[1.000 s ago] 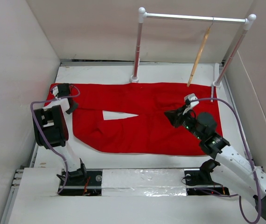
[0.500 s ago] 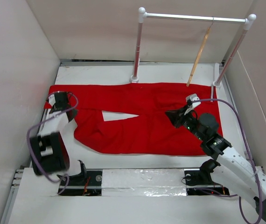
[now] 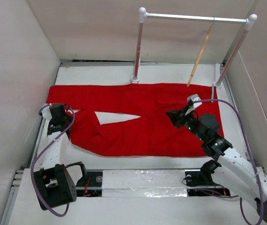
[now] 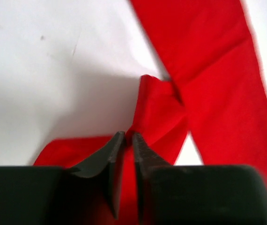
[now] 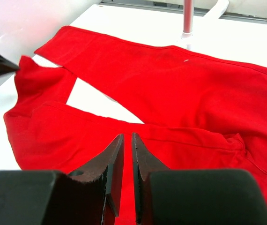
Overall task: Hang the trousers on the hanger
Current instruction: Flatten out the trousers at the center of the board.
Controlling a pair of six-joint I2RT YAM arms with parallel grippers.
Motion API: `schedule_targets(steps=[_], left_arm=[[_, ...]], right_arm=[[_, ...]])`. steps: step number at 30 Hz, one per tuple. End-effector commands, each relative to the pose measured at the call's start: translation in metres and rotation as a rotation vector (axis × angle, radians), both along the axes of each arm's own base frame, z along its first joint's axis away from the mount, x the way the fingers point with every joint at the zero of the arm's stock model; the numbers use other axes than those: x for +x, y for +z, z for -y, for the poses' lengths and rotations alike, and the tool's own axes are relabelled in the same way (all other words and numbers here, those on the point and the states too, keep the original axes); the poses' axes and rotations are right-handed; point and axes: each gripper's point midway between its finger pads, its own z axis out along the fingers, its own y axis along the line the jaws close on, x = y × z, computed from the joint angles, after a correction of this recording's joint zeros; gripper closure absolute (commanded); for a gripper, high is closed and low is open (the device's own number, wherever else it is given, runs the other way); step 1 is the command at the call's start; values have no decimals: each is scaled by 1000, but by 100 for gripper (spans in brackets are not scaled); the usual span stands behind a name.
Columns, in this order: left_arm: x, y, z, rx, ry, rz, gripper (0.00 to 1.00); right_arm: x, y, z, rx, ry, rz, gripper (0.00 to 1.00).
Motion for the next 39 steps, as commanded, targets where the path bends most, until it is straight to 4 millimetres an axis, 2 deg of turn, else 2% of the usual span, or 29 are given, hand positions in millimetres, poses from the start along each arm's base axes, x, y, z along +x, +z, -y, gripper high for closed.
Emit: schedule_targets(steps=[1,2,3,5,8,14,16,19,22,23,25,26,28,29,30,31,32,34,35,38,39], left_arm=[[-2,-17,6,-56,17,-1,85],[-1,-19,6,-60,23,3,65],[3,-17,6,-60,21,25,53],[6,-14,5,-61,27,41,37],[14,-10,-4,-40,56,33,33],[18,-6,-33,-7,156,21,33],[25,-8,-32,-23,136,29,34],[31,-12,-32,-13,100,-1,40],[39,-12,-29,-19,64,24,64],[40,-12,-27,-25,56,31,86],[44,-7,-25,-26,41,50,100],[44,-3,-25,-25,37,52,100],[47,18,-25,-13,27,89,100],[47,27,-26,1,20,106,100],[47,49,-25,25,12,163,100],[46,64,-25,39,6,185,100],[44,78,-25,62,0,213,100],[36,118,-22,105,-16,301,100],[33,131,-21,124,-26,332,100],[13,181,-8,188,-83,462,100],[9,189,-3,197,-94,486,100]], right_arm=[[2,29,1,21,-15,66,82],[2,28,1,19,-14,63,82],[2,29,0,20,-12,65,82],[3,26,0,14,-12,58,82],[5,24,-2,6,-9,52,82],[6,20,-4,-4,-1,43,82],[7,18,-5,-8,-1,39,82],[9,14,-7,-14,4,30,82],[11,10,-8,-22,3,22,82],[11,10,-8,-21,3,20,82],[11,10,-7,-20,-7,17,82],[10,6,-4,-33,-12,2,82],[6,5,2,-42,-40,-8,77],[4,-4,6,-61,-47,-36,74],[6,-10,15,-80,-93,-49,70],[9,-17,27,-93,-161,-67,62],[4,-29,37,-121,-193,-105,57],[6,-39,54,-124,-276,-128,45],[7,-51,67,-129,-327,-149,41],[15,-72,91,-131,-430,-215,39],[18,-78,97,-136,-454,-235,41]])
